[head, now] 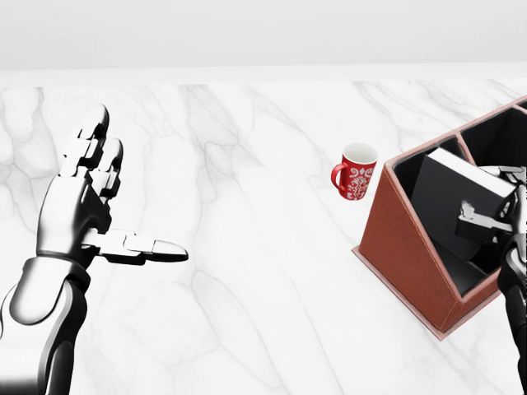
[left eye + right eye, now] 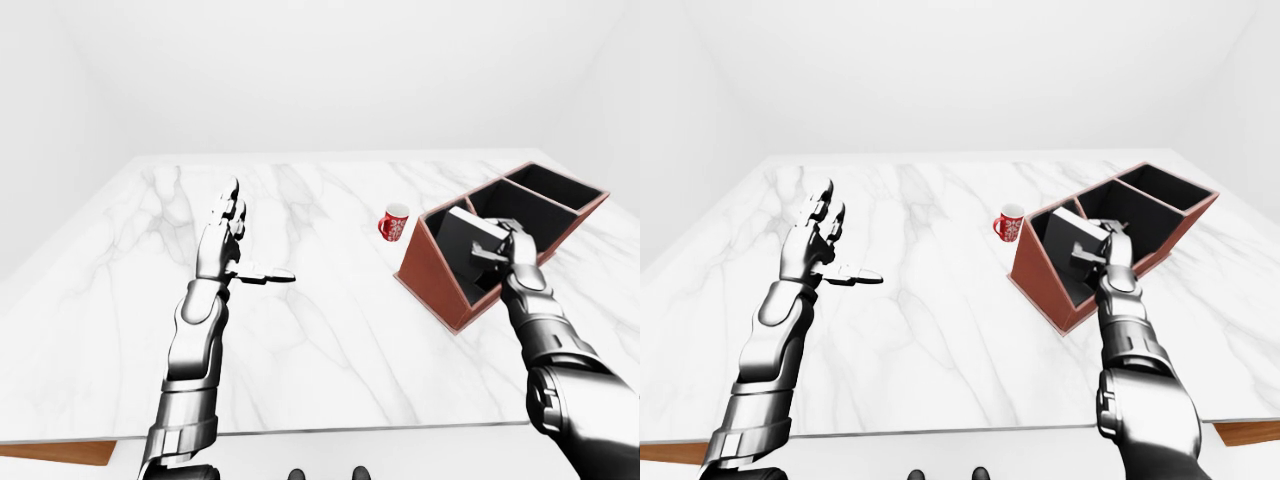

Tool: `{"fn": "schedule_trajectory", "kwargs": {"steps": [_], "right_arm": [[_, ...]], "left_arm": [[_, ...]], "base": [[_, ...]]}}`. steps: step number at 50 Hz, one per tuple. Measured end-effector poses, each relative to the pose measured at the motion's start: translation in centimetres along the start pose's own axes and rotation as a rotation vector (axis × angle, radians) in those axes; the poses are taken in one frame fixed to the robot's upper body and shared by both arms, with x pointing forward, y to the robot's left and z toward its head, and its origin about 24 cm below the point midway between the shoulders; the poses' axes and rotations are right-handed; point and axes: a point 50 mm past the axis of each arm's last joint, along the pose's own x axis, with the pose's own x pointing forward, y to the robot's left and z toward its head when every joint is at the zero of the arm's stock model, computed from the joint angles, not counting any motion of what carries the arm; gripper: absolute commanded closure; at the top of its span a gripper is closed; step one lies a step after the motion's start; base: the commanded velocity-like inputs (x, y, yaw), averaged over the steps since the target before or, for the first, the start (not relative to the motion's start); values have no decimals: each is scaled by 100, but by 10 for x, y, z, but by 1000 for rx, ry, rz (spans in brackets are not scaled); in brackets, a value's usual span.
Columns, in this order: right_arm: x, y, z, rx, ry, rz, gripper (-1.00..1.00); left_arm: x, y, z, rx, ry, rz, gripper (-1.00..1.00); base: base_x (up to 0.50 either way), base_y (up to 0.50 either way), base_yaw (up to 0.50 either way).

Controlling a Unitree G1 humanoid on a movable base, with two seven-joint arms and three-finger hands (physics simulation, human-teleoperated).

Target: Pick up the book and place it in the left compartment of the caddy.

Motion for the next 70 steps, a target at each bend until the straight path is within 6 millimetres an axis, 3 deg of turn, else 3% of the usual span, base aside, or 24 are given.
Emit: {"fn": "schedule_trajectory", "kwargs": {"steps": [38, 41, 44, 47, 48, 49, 51, 52, 70], "right_arm": [[0, 5, -11, -41, 68, -27, 100], [0, 6, -11, -43, 68, -29, 84], [0, 6, -11, -48, 68, -31, 36], [1, 6, -9, -51, 61, -37, 22], [1, 6, -8, -54, 58, -37, -3], [1, 6, -7, -54, 55, -38, -55], [1, 7, -5, -53, 48, -39, -92], [2, 7, -4, -53, 45, -40, -100], [3, 2, 3, -39, 14, -46, -100]], "left_arm": [[1, 0, -2, 2, 8, 0, -100], [1, 0, -2, 2, 9, 0, -100], [1, 0, -2, 2, 10, 0, -100], [1, 1, -2, 2, 10, 0, -100], [1, 1, -2, 2, 10, 0, -100], [1, 1, -2, 2, 10, 0, -100], [1, 1, -2, 2, 10, 0, -100], [1, 1, -2, 2, 10, 0, -100], [1, 0, -2, 2, 11, 0, -100]], "base": [[0, 0, 0], [0, 0, 0], [0, 0, 0], [0, 0, 0], [0, 0, 0], [0, 0, 0], [0, 0, 0], [0, 0, 0], [0, 0, 0]]}}
